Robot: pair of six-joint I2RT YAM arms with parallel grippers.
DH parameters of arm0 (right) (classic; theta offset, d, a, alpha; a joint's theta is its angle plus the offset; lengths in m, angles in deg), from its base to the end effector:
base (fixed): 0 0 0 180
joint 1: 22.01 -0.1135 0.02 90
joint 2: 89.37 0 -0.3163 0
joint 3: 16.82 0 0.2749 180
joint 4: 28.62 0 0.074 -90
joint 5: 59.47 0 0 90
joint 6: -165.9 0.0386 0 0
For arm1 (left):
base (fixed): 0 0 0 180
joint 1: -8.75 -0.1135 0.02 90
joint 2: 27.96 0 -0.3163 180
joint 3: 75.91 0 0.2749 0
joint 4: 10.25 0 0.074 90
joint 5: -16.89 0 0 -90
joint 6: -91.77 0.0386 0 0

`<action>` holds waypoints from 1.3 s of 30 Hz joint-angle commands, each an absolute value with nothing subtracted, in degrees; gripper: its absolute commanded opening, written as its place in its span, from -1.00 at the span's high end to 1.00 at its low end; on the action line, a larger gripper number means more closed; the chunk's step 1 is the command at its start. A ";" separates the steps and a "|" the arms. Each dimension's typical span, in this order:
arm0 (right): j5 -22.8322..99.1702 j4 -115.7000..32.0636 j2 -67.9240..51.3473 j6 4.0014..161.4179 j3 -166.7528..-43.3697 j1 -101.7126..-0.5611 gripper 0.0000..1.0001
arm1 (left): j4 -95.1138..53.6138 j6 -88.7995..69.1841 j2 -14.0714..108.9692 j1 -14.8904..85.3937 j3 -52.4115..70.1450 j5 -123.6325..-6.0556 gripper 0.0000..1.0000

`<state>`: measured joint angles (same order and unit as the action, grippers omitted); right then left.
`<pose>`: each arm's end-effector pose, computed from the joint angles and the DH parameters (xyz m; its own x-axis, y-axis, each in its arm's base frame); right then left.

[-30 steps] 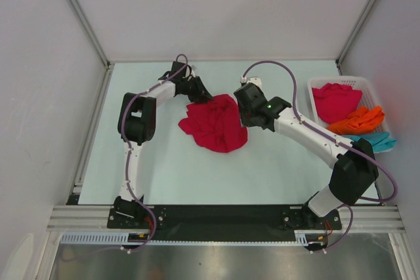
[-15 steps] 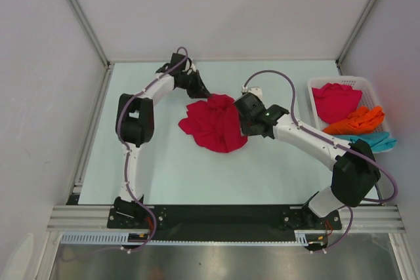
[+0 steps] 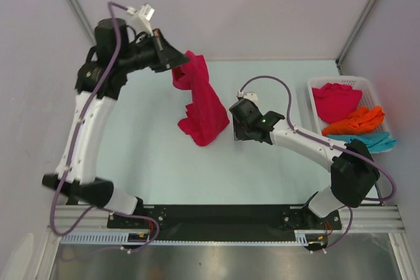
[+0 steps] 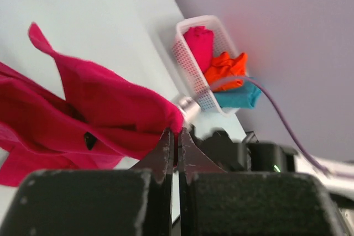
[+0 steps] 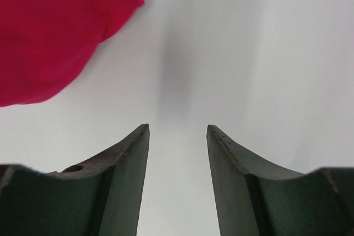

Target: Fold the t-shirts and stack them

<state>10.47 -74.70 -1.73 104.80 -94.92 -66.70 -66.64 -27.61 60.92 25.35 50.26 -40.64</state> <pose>0.2513 0.2299 0.2930 -0.7664 -0.1196 -0.6312 -0.1742 0.9844 0.0251 0.3134 -0.1151 0.5614 -0.6300 -0.2441 -0.7372 0.4798 0.6241 -0.6167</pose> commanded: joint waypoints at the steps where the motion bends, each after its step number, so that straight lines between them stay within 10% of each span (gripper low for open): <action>1: 9.26 -71.02 -2.80 104.55 -95.60 -66.75 -0.04 | -70.75 -26.79 52.21 25.45 43.50 -41.99 1.00; 39: 20.94 -65.75 16.27 100.68 -114.60 -62.00 -0.03 | -78.23 -34.79 40.68 25.19 62.38 -59.67 1.00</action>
<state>17.77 -68.69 18.00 98.68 -116.32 -62.43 -81.68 -32.58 41.06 25.35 58.50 -60.88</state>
